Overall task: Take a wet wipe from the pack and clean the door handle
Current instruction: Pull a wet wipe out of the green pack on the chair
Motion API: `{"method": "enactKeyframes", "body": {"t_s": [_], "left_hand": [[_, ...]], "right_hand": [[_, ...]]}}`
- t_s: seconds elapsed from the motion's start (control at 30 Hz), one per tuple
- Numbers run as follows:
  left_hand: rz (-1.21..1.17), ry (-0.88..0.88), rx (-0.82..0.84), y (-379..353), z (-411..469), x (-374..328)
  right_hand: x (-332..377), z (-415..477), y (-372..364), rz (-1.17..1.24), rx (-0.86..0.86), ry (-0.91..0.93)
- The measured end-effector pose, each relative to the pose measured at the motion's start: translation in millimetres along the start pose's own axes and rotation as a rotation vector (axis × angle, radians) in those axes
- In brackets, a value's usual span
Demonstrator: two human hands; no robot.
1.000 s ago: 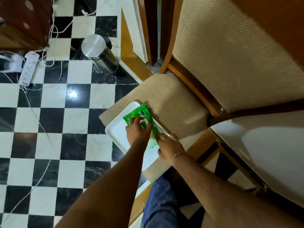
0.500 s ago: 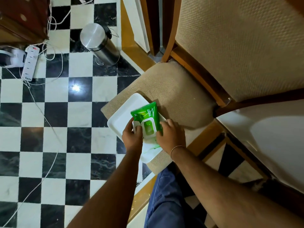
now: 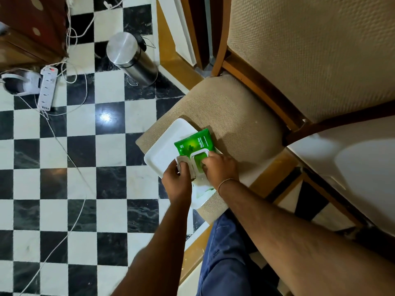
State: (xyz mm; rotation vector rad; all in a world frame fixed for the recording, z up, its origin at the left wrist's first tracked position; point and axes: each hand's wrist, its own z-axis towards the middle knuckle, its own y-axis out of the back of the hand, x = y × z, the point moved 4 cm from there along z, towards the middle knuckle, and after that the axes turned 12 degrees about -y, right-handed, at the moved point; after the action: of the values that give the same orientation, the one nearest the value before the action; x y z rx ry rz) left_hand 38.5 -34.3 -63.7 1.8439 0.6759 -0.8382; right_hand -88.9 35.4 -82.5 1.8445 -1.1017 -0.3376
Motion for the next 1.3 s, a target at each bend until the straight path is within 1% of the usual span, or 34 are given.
{"method": "enactKeyframes", "body": {"t_s": [0.2,0.27,0.33,0.4,0.5,0.57,0.63,0.7,0.8,0.87,0.93,0.97,1.03,1.07,1.1,1.13,1.17,1.2,1.23,1.3], "left_hand": [[0.026,0.003,0.011,-2.3,-11.0,6.2],[0.042,0.011,-0.003,-2.0,-14.4,8.1],[0.066,0.006,-0.021,-1.8,-15.6,9.5],[0.076,0.014,-0.029,-0.4,-16.6,8.0],[0.091,0.018,-0.033,1.4,-13.1,2.6],[0.103,0.014,-0.026,1.4,-8.3,-3.0],[0.141,0.012,-0.022,1.4,-4.5,-7.3],[0.157,0.026,0.005,0.7,-4.0,-10.3],[0.194,0.047,0.081,0.8,-5.1,-10.9],[0.265,0.033,0.151,1.1,-10.9,-22.8],[0.362,-0.053,0.155,2.6,-23.9,-43.8],[0.381,-0.135,0.16,0.0,-37.3,-64.9],[0.382,-0.299,0.23,-13.3,-70.8,-103.8],[0.37,-0.382,0.305,-23.3,-89.6,-122.8],[0.348,-0.482,0.413,-33.5,-113.2,-142.6],[0.302,-0.57,0.561,-48.5,-142.8,-170.9],[0.245,-0.596,0.704,-56.6,-165.5,-189.5],[0.17,-0.556,0.876,-67.4,-200.7,-223.6],[0.085,-0.459,1.034,-74.1,-233.5,-251.6],[-0.012,-0.357,1.277,-78.6,-304.3,-303.0]], "right_hand": [[-1.1,1.9,-7.8,-0.064,0.051,0.054],[-1.0,0.3,-12.3,-0.03,0.065,0.083],[-1.8,-1.9,-14.9,0.086,0.063,0.051],[-7.4,-3.5,-10.7,0.365,0.045,-0.099],[-25.5,-6.6,2.7,1.003,0.054,-0.417],[-41.7,-13.4,22.8,1.343,-0.014,-0.556],[-58.3,-26.8,46.6,1.645,-0.068,-0.617],[-72.8,-48.8,71.6,1.8,-0.107,-0.614],[-91.2,-94.2,103.4,1.859,-0.168,-0.581],[-108.1,-129.4,124.0,1.798,-0.214,-0.564],[-126.5,-166.3,141.6,1.692,-0.24,-0.581],[-141.7,-187.7,155.3,1.633,-0.291,-0.6],[-170.2,-225.4,172.7,1.508,-0.361,-0.661],[-184.1,-241.8,176.5,1.485,-0.379,-0.686],[-199.0,-261.2,180.9,1.497,-0.401,-0.703],[-218.6,-287.0,189.5,1.515,-0.443,-0.733],[-228.0,-301.6,191.6,1.531,-0.458,-0.732],[-242.6,-328.1,204.5,1.539,-0.512,-0.738],[-253.0,-350.2,216.1,1.521,-0.559,-0.744],[-270.6,-399.1,243.4,1.461,-0.663,-0.76]]}}
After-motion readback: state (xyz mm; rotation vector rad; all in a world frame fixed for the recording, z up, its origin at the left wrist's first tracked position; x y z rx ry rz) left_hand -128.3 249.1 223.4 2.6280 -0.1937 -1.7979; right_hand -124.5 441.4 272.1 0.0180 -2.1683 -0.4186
